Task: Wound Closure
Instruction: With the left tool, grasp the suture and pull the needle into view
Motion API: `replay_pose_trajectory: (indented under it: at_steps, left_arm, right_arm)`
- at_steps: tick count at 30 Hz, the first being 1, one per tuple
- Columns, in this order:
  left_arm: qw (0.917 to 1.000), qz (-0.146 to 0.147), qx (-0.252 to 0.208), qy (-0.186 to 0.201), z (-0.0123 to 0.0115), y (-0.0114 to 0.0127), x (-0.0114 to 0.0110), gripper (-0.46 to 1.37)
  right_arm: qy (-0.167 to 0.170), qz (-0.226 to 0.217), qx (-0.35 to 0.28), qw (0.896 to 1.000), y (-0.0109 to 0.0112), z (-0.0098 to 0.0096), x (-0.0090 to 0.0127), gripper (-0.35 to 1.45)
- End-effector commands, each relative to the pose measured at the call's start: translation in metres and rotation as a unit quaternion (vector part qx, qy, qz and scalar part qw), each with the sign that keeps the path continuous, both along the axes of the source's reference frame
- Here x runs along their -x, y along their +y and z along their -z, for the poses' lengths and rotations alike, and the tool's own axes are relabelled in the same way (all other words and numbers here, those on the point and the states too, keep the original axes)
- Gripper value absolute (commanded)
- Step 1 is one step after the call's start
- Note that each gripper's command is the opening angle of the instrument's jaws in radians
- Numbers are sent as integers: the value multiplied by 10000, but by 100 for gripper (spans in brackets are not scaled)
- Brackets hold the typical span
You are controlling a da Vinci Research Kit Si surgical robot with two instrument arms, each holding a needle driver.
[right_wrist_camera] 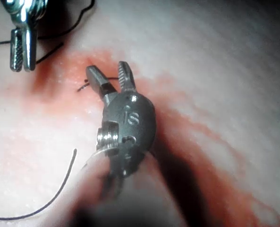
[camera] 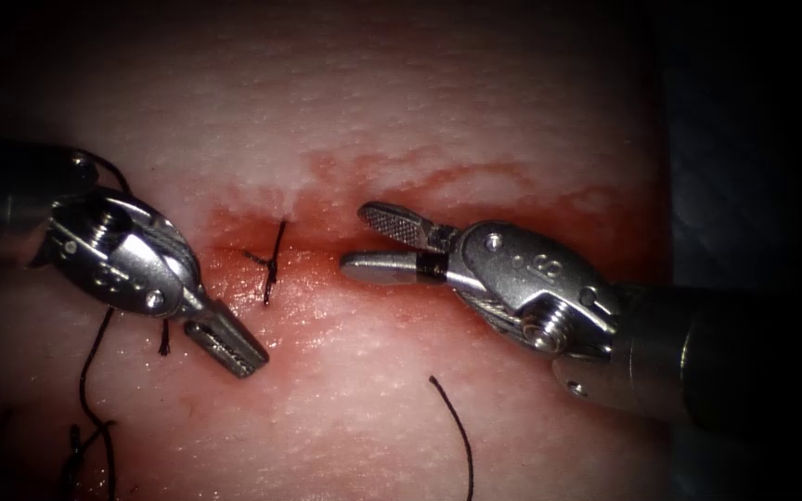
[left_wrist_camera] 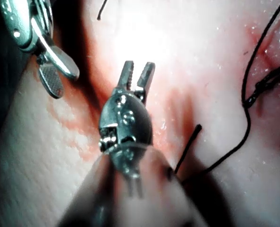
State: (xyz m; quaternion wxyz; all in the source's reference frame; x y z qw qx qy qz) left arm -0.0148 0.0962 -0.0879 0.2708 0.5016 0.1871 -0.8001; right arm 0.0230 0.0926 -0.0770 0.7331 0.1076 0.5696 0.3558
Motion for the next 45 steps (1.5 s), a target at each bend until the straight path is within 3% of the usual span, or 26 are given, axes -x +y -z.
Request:
replay_pose_trajectory:
  at_steps: [1, 5, 7, 12, 16, 22, 24, 28, 38, 45]
  left_arm:
    - [9999, 0, -23, 128, 3, -4, 0, 21]
    - [9991, -109, -101, 409, 11, -16, -9, 49]
    - [9982, -179, -91, 563, 14, -19, -13, 53]
    - [9948, -355, 54, 955, 15, -21, -27, 46]
    - [9910, -332, 211, 1277, 17, -25, -51, 36]
    - [9900, -400, 221, 1336, 23, -39, -90, 49]
    - [9889, -474, 271, 1378, 23, -38, -99, 59]
    - [9856, -466, 449, 1565, 19, -30, -119, 58]
    - [9851, -263, 735, 1530, 8, -17, -114, 57]
    - [9836, -269, 878, 1553, -7, -26, -113, 57]
  right_arm:
    - [2, 5, -2, 10000, 0, 0, 0, 36]
    - [-4, 16, 21, 10000, 0, 2, 0, 38]
    - [-5, 16, 19, 10000, -1, 2, 0, 39]
    - [-7, 14, 11, 10000, 0, 4, 0, 41]
    - [-16, 23, 20, 10000, 0, 9, -1, 46]
    - [-24, 33, 34, 10000, 1, 12, -1, 45]
    - [-25, 32, 36, 10000, 1, 12, -1, 45]
    - [-26, 30, 38, 10000, 1, 11, -2, 46]
    - [-34, 15, 40, 10000, 0, 11, -6, 48]
    - [-31, 18, 41, 10000, 0, 11, -5, 50]
